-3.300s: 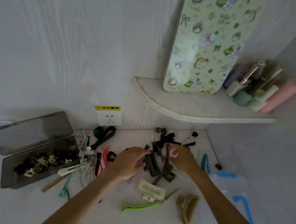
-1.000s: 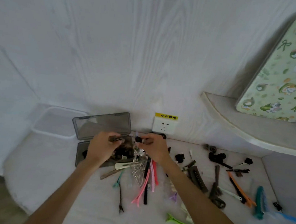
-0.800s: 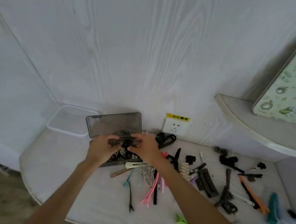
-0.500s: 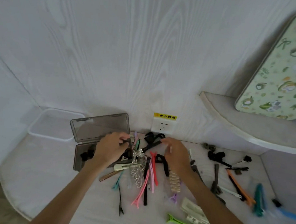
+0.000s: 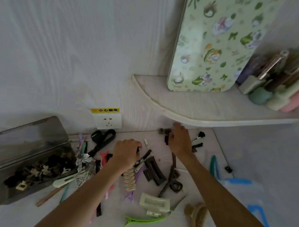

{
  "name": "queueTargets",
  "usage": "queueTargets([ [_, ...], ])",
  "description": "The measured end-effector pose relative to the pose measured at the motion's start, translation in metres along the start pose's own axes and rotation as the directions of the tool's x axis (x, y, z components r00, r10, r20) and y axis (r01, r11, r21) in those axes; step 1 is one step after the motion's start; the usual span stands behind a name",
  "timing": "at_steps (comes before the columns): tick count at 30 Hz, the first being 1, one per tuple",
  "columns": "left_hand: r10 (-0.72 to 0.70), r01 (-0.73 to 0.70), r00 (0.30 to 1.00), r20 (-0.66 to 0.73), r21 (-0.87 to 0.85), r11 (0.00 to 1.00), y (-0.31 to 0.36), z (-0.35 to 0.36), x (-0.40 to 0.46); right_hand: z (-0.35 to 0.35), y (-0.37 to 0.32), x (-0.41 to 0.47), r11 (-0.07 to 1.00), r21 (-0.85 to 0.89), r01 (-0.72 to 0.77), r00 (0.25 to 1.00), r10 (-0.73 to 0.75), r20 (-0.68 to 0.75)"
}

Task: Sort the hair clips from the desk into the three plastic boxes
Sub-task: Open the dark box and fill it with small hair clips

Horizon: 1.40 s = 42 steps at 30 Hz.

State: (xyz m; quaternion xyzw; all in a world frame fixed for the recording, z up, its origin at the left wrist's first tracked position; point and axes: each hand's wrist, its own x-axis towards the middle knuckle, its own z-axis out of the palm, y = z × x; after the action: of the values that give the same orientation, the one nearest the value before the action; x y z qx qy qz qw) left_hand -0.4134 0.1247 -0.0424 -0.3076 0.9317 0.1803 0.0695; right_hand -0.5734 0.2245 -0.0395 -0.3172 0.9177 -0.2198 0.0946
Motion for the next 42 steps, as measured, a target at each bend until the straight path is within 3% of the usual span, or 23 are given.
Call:
queueTargets([
  [2,-0.018,0.018,1.0,-0.013,-0.012,1.0,-0.001,0.006,0.003,0.007,0.003,0.01,0.975,-0.21,0.073,0.997,-0.068,0.03],
  [5,-0.027,0.025,0.999,-0.029,-0.061,0.998,-0.005,0.006,0.006,0.015,0.004,0.012,0.829,-0.524,0.196,0.979,-0.196,0.055],
  [9,-0.039,0.037,0.999,-0.009,-0.125,0.992,-0.005,0.002,0.006,0.023,0.016,0.015,0.734,-0.626,0.262,0.931,-0.364,-0.037],
  [16,-0.057,0.032,0.994,-0.093,-0.249,0.968,-0.006,-0.01,0.001,0.042,-0.008,0.008,0.737,-0.47,0.486,0.853,-0.517,0.07],
  [19,-0.1,0.041,0.984,-0.148,-0.355,0.934,-0.011,-0.021,-0.011,0.049,-0.019,0.002,0.805,-0.322,0.499,0.866,-0.473,0.161],
  [22,-0.186,0.055,0.955,-0.229,-0.48,0.875,-0.03,-0.028,-0.036,0.047,-0.019,-0.001,0.906,-0.132,0.402,0.899,-0.364,0.244],
  [25,-0.294,0.066,0.896,-0.333,-0.555,0.829,-0.058,-0.032,-0.077,0.025,-0.044,-0.013,0.946,0.118,0.303,0.94,-0.317,0.126],
  [27,-0.377,0.077,0.841,-0.389,-0.603,0.794,-0.083,-0.033,-0.103,0.014,-0.081,-0.028,0.901,0.322,0.291,0.945,-0.323,0.051],
  [31,-0.543,0.195,0.727,-0.42,-0.633,0.749,-0.132,-0.035,-0.147,0.032,-0.164,-0.071,0.8,0.537,0.266,0.868,-0.441,0.229],
  [33,-0.604,0.244,0.654,-0.455,-0.629,0.738,-0.15,-0.038,-0.165,0.057,-0.197,-0.094,0.784,0.537,0.31,0.813,-0.512,0.278],
  [37,-0.657,0.342,0.54,-0.526,-0.576,0.742,-0.171,-0.031,-0.188,0.104,-0.231,-0.122,0.725,0.407,0.556,0.724,-0.662,0.192],
  [39,-0.648,0.359,0.56,-0.516,-0.553,0.752,-0.182,-0.019,-0.193,0.121,-0.235,-0.129,0.661,0.309,0.684,0.645,-0.746,0.167],
  [42,-0.559,0.442,0.687,-0.464,-0.344,0.829,-0.201,0.001,-0.197,0.14,-0.227,-0.133,0.609,0.044,0.792,0.583,-0.776,0.241],
])
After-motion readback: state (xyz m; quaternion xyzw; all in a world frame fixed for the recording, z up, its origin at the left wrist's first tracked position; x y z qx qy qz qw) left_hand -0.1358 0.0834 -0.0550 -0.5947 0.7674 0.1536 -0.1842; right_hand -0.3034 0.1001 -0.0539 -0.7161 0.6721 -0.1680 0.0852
